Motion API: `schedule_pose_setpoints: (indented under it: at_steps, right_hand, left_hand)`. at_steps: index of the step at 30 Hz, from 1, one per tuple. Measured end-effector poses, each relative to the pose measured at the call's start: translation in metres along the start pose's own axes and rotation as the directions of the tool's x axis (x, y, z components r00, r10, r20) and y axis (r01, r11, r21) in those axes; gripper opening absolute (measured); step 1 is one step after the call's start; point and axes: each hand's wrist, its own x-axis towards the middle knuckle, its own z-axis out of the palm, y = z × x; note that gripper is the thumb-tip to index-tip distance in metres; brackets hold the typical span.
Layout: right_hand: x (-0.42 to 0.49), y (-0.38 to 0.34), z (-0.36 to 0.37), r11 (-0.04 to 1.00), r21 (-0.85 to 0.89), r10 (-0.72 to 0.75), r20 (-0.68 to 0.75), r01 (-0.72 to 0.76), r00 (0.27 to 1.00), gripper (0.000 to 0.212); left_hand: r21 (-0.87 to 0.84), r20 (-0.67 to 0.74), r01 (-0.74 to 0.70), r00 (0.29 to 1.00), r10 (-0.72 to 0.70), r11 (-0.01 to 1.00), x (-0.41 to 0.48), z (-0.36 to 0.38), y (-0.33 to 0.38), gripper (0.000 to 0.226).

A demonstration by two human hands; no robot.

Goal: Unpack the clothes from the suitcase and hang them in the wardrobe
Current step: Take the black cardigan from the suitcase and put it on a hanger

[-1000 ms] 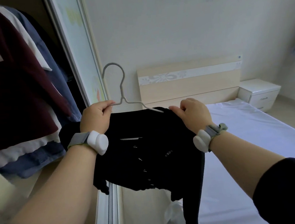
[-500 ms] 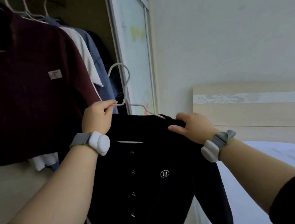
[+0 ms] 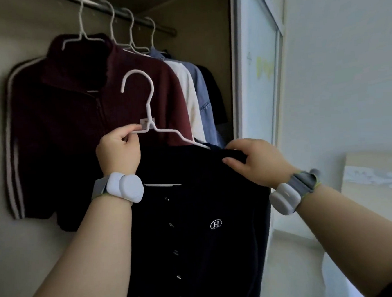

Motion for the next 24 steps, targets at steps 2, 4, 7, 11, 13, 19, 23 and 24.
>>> schedule_pose_setpoints:
  at_steps: [2, 4, 7, 11, 13, 19, 23, 24]
  right_hand:
    - [0.020, 0.001, 0.008, 0.999, 0.017, -0.033, -0.012, 0.033, 0.999, 0.027]
    - [0.029, 0.003, 0.013, 0.998, 0.026, -0.052, -0.038, 0.053, 0.998, 0.027]
    - [0.060, -0.002, 0.022, 0.994, 0.043, -0.095, -0.111, 0.100, 0.989, 0.028]
    - [0.098, -0.012, 0.022, 0.984, 0.057, -0.154, -0.202, 0.168, 0.967, 0.031]
    - [0.119, -0.018, 0.020, 0.971, 0.104, -0.185, -0.236, 0.214, 0.954, 0.029]
    - [0.181, -0.027, 0.012, 0.954, 0.178, -0.192, -0.255, 0.241, 0.948, 0.035]
    - [0.221, -0.039, 0.001, 0.943, 0.227, -0.183, -0.255, 0.243, 0.949, 0.034]
    - [0.229, -0.044, -0.003, 0.938, 0.250, -0.183, -0.236, 0.242, 0.954, 0.032]
  left_hand:
    - [-0.003, -0.047, 0.015, 0.999, -0.015, 1.000, 0.017, -0.006, 0.001, 0.031]
    - [-0.002, -0.080, 0.021, 0.997, -0.021, 1.000, 0.026, -0.008, 0.002, 0.032]
    - [0.041, -0.163, -0.002, 0.987, 0.009, 0.999, 0.048, -0.021, 0.009, 0.033]
    - [0.111, -0.252, -0.006, 0.967, 0.034, 0.994, 0.075, -0.035, 0.019, 0.034]
    - [0.189, -0.290, -0.028, 0.953, 0.083, 0.982, 0.089, -0.041, 0.023, 0.033]
    - [0.457, -0.303, -0.053, 0.929, 0.211, 0.888, 0.118, -0.055, 0.038, 0.048]
    - [0.534, -0.182, 0.044, 0.981, 0.065, 0.844, 0.104, -0.054, 0.043, 0.067]
    - [0.546, -0.158, 0.060, 0.987, 0.033, 0.836, 0.101, -0.053, 0.042, 0.069]
